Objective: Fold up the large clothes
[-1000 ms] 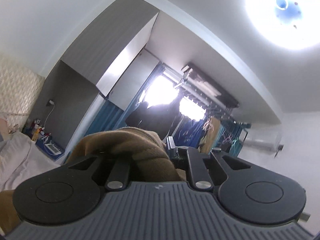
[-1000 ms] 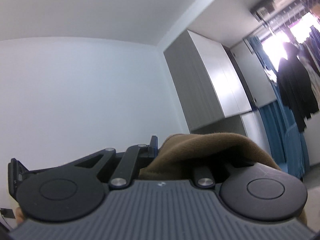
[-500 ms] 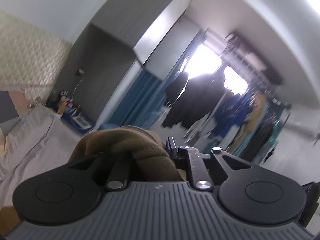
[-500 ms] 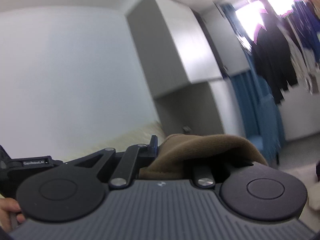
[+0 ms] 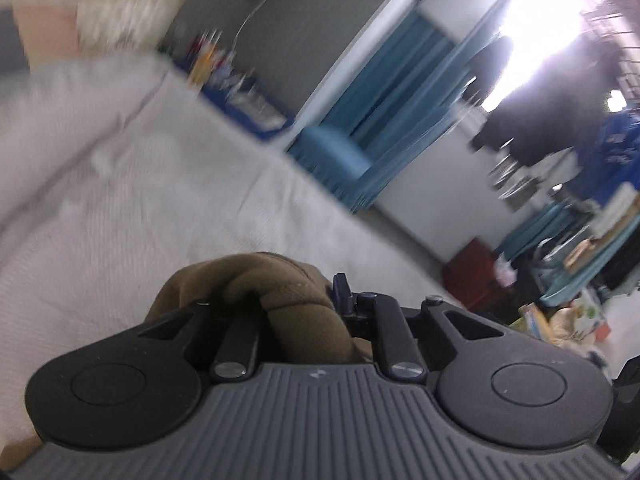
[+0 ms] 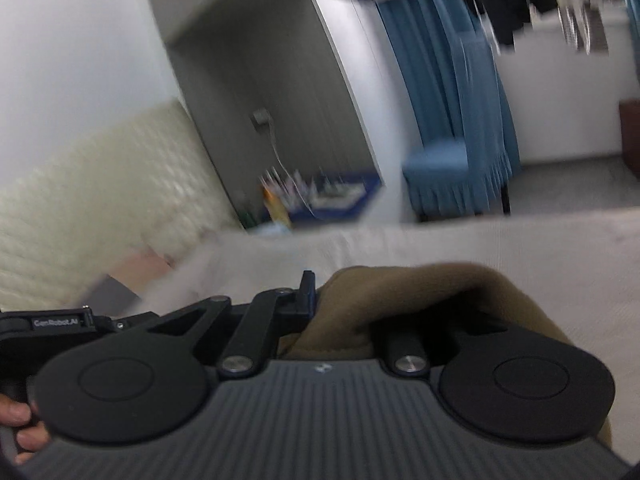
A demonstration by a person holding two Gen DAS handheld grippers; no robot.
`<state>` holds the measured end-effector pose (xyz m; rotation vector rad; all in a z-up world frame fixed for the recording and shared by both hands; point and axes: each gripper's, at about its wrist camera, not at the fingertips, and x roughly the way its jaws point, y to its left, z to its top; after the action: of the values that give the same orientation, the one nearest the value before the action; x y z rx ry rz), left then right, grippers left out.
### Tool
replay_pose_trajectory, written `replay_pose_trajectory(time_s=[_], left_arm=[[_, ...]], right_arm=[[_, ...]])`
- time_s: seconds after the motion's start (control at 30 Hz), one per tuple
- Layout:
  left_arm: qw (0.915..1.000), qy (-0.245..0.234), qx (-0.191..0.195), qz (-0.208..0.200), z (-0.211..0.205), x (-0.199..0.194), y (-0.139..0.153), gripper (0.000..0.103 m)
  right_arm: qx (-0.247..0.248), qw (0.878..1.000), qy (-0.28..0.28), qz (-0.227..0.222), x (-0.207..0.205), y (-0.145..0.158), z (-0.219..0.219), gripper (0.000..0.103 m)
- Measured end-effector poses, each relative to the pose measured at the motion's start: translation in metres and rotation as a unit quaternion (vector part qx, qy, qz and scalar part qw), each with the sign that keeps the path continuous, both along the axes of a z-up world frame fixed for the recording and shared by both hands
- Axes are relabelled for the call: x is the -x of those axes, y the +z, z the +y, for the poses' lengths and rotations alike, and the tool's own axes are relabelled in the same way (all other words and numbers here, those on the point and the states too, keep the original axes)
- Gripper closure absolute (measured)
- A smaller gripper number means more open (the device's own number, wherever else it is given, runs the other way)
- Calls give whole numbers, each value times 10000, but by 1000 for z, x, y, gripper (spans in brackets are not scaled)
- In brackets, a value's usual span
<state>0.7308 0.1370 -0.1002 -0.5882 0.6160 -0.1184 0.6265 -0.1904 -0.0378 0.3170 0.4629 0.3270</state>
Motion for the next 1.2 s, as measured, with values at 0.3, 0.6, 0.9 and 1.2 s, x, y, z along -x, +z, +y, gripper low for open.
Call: replay_pose_trajectory(time_s=[0.3,0.6,0.9,1.2], left_arm=[[9965,-84,-413,717,-17,-87,-85,85],[9946,-464,-450,815,-21,-63,-54,62],[9906,-838,-1005,385,-42,30,14,18],[9919,-714,-1050,35,-57,170,79,18]], right_arm=[[80,9939,-93,1094,-67,-100,1,87],[-202,9909,-123,1325,-58,-103,-4,85],[-270,9934,-232,1087,9,-56,-12,35],[32,9987,-31,501,131,5,-18,35]])
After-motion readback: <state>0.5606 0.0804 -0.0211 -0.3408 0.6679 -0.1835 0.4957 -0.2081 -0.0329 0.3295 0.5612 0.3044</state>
